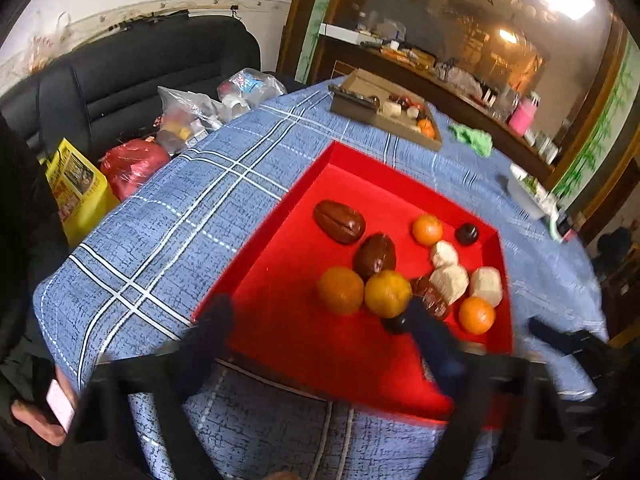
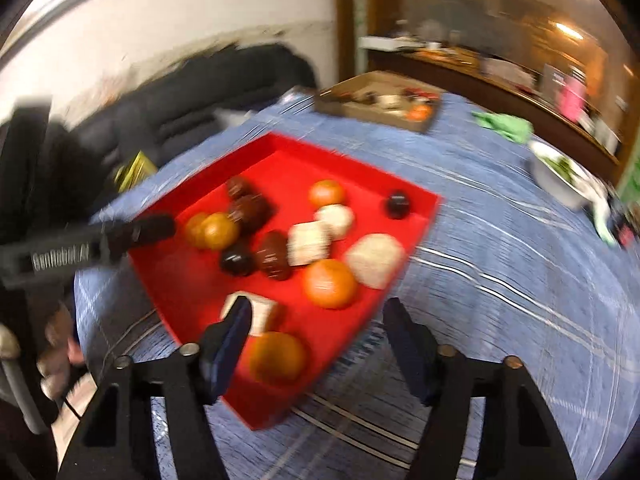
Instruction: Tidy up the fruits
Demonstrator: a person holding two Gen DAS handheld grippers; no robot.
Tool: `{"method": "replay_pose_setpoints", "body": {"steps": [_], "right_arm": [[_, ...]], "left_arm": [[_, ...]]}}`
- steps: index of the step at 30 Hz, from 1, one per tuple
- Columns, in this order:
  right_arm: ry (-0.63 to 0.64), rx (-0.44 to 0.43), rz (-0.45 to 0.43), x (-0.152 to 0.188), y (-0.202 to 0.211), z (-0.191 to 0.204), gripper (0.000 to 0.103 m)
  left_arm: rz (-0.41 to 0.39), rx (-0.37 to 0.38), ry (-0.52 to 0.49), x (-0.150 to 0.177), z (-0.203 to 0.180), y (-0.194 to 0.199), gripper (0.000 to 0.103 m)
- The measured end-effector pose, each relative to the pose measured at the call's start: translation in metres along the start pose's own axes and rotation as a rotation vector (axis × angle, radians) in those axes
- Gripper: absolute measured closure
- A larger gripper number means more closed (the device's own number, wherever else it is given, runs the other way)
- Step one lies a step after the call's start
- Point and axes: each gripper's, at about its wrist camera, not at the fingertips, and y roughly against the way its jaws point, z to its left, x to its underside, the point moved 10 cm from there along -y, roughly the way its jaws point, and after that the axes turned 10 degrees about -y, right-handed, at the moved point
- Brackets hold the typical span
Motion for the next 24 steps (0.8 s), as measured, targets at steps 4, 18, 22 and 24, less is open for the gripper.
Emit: {"method": "replay_pose_setpoints", "body": {"steps": [4, 18, 22, 24], "right_arm": [[0.096, -0.001, 0.064, 0.006, -0.026, 0.024, 0.038], [0.025, -0.116, 0.156, 0.018, -0.045, 0.034, 0.071], [0.004, -0.119, 0.146, 0.017, -0.040, 0.030, 0.071], [-0.007, -0.121, 0.140, 0.017, -0.038, 0.029, 0.071]], "left_arm": [[0.012, 0.020, -0.001, -0.003, 0.002, -0.002, 0.054], [0.069, 0.032, -0.283, -0.015, -0.043, -0.047, 0.054], [0.061, 0.001, -0.376, -0.014, -0.053, -0.049, 0.062], [0.040, 0.013, -0.398, -0.014, -0.056, -0.044, 0.086]]}}
